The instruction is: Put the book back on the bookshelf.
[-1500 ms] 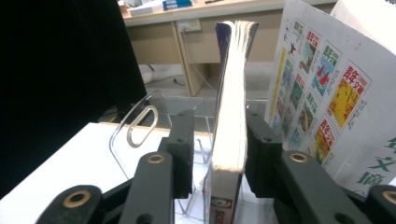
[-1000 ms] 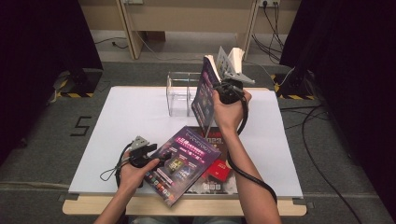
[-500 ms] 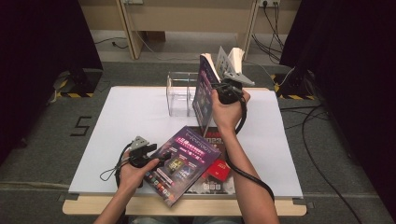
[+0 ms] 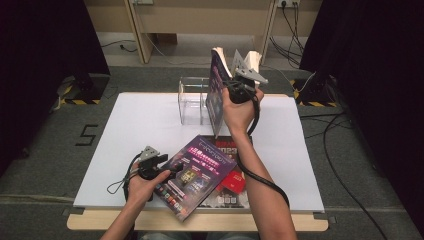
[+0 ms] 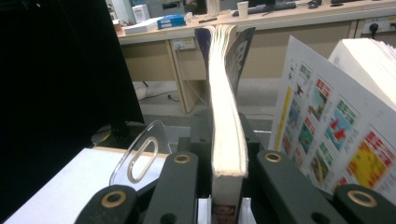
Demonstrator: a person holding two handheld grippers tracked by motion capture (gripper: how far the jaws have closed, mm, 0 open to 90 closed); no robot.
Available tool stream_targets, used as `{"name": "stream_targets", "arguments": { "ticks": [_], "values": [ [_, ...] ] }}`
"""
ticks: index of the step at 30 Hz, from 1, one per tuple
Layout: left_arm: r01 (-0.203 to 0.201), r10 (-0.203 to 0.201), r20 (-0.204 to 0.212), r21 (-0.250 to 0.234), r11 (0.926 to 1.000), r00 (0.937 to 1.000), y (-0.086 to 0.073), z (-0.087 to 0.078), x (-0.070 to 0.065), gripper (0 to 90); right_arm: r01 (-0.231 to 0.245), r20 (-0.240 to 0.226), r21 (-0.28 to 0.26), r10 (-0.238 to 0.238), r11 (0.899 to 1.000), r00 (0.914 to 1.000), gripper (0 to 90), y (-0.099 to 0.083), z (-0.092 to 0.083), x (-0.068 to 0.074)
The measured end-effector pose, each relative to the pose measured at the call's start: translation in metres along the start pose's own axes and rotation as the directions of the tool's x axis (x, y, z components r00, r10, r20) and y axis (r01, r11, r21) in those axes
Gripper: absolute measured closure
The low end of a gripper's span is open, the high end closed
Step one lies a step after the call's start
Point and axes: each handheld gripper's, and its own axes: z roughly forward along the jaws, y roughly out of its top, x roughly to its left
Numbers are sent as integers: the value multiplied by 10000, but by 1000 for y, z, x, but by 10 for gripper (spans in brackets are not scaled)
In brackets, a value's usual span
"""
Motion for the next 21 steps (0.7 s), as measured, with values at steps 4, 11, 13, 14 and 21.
{"name": "stream_targets", "arguments": {
  "ticks": [4,11,13,14,21],
  "values": [
    [53,-53,3,-22,10000,10000,0,0,1,211,-91,32,-31,91,10000,10000,832,3,7,0],
    [69,-69,23,-16,10000,10000,-1,0,2,211,-2,161,-73,3,10000,9999,831,6,17,0],
    [64,-64,32,-15,10000,10000,-1,0,1,210,-36,178,-76,37,10000,9998,832,6,20,-1],
    [55,-55,29,-9,10000,10000,-1,0,1,210,-28,192,-86,30,10000,9998,832,6,21,-1],
    [41,-41,31,18,10000,10000,-1,0,2,210,-51,277,27,50,10000,9996,831,2,31,-2]
  ]
}}
